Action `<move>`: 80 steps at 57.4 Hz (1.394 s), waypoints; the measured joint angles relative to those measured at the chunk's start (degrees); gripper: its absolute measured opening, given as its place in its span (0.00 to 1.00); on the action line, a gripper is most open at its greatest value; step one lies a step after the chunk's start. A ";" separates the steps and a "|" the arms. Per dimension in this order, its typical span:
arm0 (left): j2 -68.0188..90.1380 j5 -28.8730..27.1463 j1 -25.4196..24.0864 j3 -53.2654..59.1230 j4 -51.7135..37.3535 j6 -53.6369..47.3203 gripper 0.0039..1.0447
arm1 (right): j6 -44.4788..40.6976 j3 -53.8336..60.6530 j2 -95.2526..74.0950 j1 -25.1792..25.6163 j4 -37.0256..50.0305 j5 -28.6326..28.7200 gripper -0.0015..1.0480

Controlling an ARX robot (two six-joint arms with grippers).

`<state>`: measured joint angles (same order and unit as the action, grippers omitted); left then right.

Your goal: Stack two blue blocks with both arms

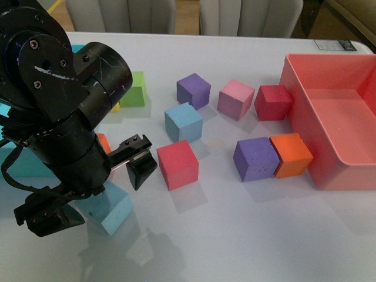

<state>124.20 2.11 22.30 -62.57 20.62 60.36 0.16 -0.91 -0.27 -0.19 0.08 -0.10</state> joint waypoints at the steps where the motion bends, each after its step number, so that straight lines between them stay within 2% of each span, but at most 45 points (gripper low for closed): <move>1: 0.02 0.04 0.00 0.00 0.00 0.00 0.92 | 0.02 0.00 0.00 0.00 0.00 0.00 0.91; 37: 3.72 0.94 0.00 -2.54 -0.61 -0.15 0.91 | 0.02 0.00 0.00 0.00 0.00 0.00 0.91; 51: 4.42 0.70 -0.44 -3.28 0.85 -0.72 0.56 | 0.02 0.00 0.00 0.00 0.00 0.00 0.91; 56: 4.44 0.68 -0.44 -3.52 1.18 -0.81 0.49 | 0.02 0.00 0.00 0.00 0.00 0.02 0.91; 73: 1.62 -1.38 -0.24 -1.53 1.73 -2.45 0.34 | 0.02 0.00 0.00 0.00 0.00 0.00 0.91; 80: -6.84 -5.68 0.76 2.86 2.91 -5.60 0.27 | 0.00 0.00 0.00 0.00 0.00 0.00 0.91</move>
<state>117.36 -3.57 23.07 -59.70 23.53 54.76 0.16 -0.91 -0.27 -0.19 0.08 -0.10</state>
